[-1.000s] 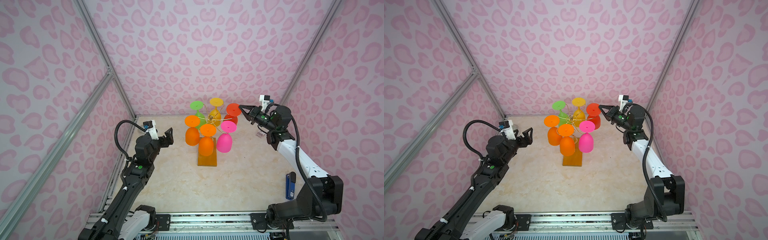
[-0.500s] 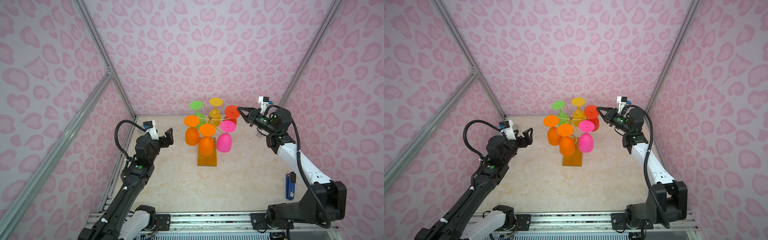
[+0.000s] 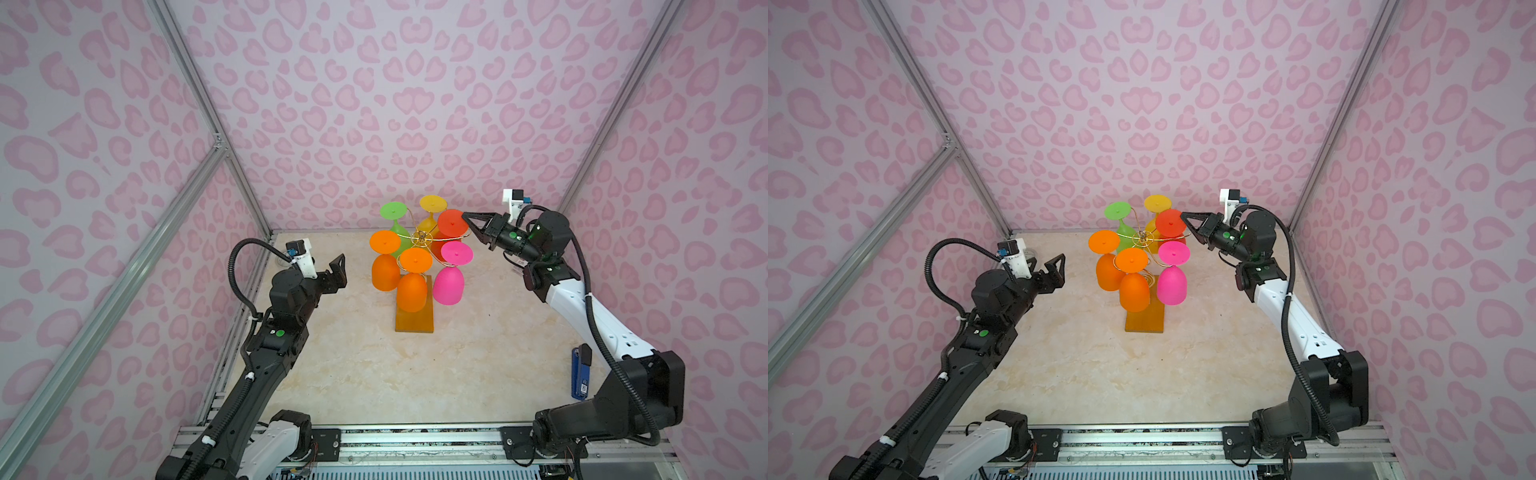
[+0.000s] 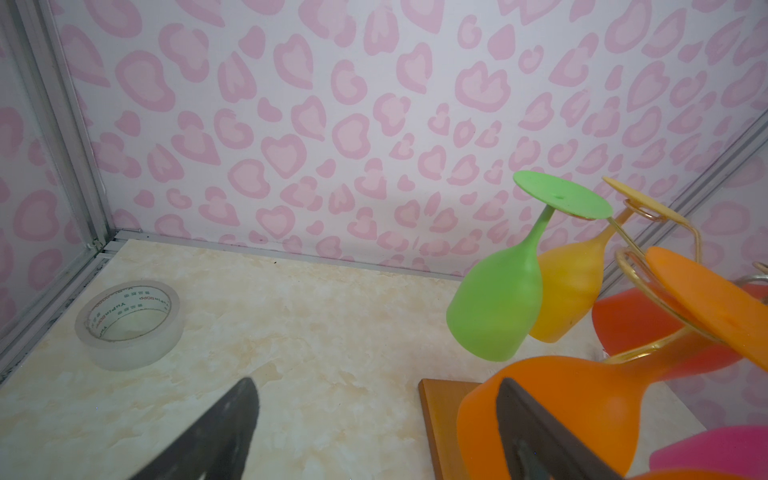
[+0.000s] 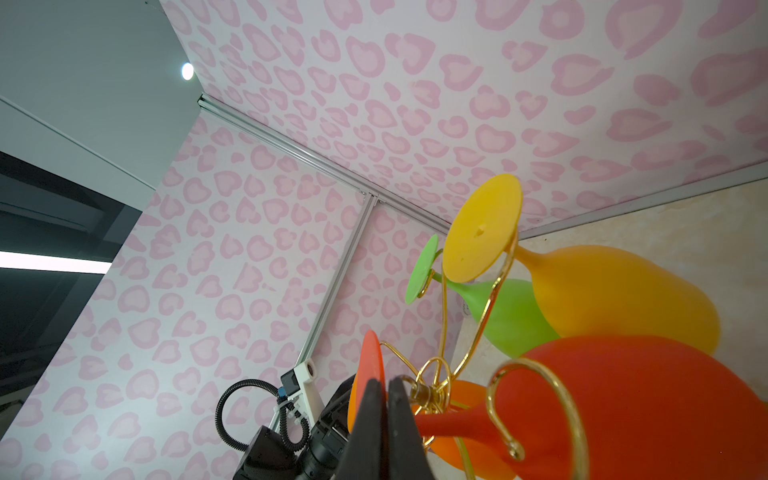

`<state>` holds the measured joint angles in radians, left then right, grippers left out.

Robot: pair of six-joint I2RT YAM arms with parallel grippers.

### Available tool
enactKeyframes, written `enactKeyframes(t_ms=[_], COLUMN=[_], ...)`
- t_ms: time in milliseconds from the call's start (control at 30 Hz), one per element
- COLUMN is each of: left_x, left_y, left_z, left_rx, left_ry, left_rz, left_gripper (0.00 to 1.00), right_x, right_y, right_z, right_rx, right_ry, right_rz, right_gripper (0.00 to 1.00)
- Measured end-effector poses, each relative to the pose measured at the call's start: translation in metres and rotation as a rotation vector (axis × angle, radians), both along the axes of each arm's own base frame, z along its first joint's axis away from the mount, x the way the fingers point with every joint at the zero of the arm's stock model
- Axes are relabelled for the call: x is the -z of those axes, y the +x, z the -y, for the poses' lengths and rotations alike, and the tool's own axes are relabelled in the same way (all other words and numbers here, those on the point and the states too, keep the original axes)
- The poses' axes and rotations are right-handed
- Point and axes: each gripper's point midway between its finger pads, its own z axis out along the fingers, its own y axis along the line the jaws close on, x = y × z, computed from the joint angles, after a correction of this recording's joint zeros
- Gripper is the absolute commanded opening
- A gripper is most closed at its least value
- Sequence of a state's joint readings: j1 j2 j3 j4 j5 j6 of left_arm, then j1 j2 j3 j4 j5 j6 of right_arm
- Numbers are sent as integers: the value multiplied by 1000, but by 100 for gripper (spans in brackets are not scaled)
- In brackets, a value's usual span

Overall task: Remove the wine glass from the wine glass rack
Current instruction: 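Close the right gripper on the red glass's foot and lift it off the hook, then carry the red glass toward the left gripper while the left gripper reaches to it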

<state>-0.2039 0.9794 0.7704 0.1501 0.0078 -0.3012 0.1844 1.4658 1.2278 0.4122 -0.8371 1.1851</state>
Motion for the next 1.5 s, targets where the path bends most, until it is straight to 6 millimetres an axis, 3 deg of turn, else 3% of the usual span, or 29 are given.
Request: enactKeyframes(t_ms=[300, 767, 967, 1133, 1333, 1500], left_x=[1, 1, -7, -35, -85, -131], left_y=[0, -1, -4, -14, -27, -34], left_z=[0, 2, 2, 5, 23, 59], left_rx=[0, 11, 14, 41, 161, 377], left_ry=[1, -4, -15, -50, -111, -178], left_rz=[-3, -7, 4, 67, 162, 237], left_gripper=[91, 91, 91, 91, 91, 90], right_x=[0, -4, -20, -47, -96, -131], right_y=[31, 47, 29, 1, -43, -82], right_z=[2, 51, 90, 115, 121, 114], right_rx=[18, 126, 212, 282, 323, 331], right_ry=[-2, 18, 26, 28, 3, 9], right_rz=[-11, -21, 19, 97, 242, 364], right_gripper=[0, 0, 0, 0, 0, 0])
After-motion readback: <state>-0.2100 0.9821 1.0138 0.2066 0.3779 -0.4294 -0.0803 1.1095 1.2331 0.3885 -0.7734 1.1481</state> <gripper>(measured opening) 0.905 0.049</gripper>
